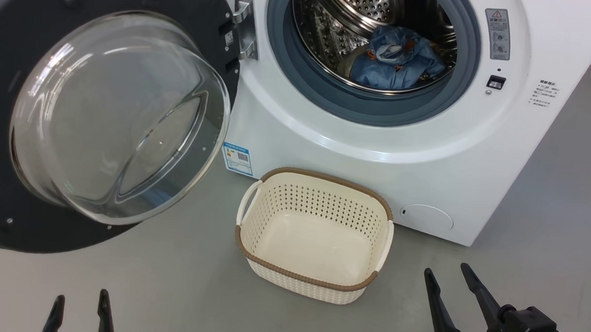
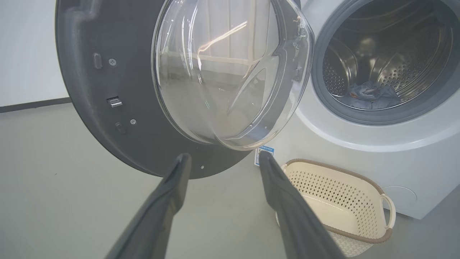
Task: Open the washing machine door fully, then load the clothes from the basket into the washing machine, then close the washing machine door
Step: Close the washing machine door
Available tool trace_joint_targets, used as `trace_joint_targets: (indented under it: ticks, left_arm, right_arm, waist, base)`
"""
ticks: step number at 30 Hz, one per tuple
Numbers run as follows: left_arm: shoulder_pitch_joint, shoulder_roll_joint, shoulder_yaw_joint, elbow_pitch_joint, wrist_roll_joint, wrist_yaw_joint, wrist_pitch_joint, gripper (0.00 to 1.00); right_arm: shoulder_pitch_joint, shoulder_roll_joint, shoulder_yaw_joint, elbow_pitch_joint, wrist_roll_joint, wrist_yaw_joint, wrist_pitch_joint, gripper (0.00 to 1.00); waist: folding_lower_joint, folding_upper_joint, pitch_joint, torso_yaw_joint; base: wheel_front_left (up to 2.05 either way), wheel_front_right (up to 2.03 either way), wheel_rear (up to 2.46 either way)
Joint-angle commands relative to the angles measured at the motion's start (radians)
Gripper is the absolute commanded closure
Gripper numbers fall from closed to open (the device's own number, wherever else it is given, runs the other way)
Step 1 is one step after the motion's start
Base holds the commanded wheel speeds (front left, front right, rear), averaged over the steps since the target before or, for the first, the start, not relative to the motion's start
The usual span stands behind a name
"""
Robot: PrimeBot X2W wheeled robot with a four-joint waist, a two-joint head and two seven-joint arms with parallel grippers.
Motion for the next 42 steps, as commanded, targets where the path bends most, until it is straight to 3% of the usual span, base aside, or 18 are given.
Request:
trace_joint_targets:
  ticks: [1, 2, 3, 4, 15, 22, 27, 32, 35, 42]
  left_arm:
    - [-0.028, 0.004, 0.035, -0.023, 0.004, 0.0, -0.006, 0.0]
    - [-0.028, 0.004, 0.036, -0.023, 0.007, -0.001, -0.006, 0.02]
    - [-0.027, 0.004, 0.036, -0.023, 0.007, -0.003, -0.006, 0.75]
    - [-0.025, 0.004, 0.035, -0.021, 0.006, -0.007, -0.006, 1.0]
    - [-0.037, 0.004, 0.056, -0.019, -0.049, -0.018, -0.006, 1.0]
    - [-0.084, 0.006, 0.198, -0.055, -0.174, -0.066, -0.006, 1.0]
    - [-0.182, 0.078, 0.377, -0.05, -0.331, -0.117, -0.003, 1.0]
    - [-0.323, 0.174, 0.503, -0.004, -0.531, -0.142, 0.082, 1.0]
    - [-0.406, 0.24, 0.556, 0.054, -0.624, -0.151, 0.135, 1.0]
    - [-0.542, 0.333, 0.621, 0.185, -0.768, -0.148, 0.227, 1.0]
  right_arm:
    - [-0.019, -0.006, 0.031, -0.023, -0.001, 0.009, 0.002, 0.0]
    - [-0.019, -0.006, 0.031, -0.022, 0.0, 0.009, 0.002, 0.0]
    - [-0.018, -0.006, 0.031, -0.021, 0.0, 0.009, 0.001, 0.0]
    - [-0.018, -0.006, 0.031, -0.02, 0.0, 0.009, 0.001, 0.0]
    - [-0.016, -0.01, 0.028, -0.024, 0.002, 0.009, 0.002, 0.0]
    - [-0.011, -0.013, 0.022, -0.03, 0.0, 0.009, 0.006, 0.0]
    - [-0.006, -0.016, 0.016, -0.043, -0.002, 0.009, 0.016, 0.0]
    - [-0.004, -0.019, 0.016, -0.054, -0.003, 0.009, 0.024, 0.0]
    - [-0.004, -0.025, 0.017, -0.062, -0.003, 0.009, 0.029, 0.0]
    - [-0.007, -0.039, 0.013, -0.083, -0.005, 0.009, 0.045, 0.0]
  waist:
    - [0.0, -0.0001, 0.0, -0.003]
    - [0.0, -0.0001, 0.0, -0.004]
    - [0.0, -0.0001, 0.0, -0.006]
    - [0.0, -0.0001, -0.001, -0.007]
    - [0.0, -0.0001, 0.007, -0.009]
    - [0.0, -0.0001, 0.013, 0.0]
    - [0.0, -0.0001, 0.016, 0.004]
    - [0.0, -0.0001, 0.023, 0.005]
    - [0.0, -0.0001, 0.029, 0.001]
    - [0.0, -0.0001, 0.051, -0.015]
  base:
    - [0.0, 0.0, 0.0]
    - [0.0, 0.0, 0.0]
    - [0.0, 0.0, 0.0]
    - [0.0, 0.0, 0.0]
    - [0.0, 0.0, 0.0]
    - [0.0, 0.0, 0.0]
    - [0.0, 0.0, 0.0]
    - [0.0, 0.0, 0.0]
    - [0.0, 0.0, 0.0]
    - [0.0, 0.0, 0.0]
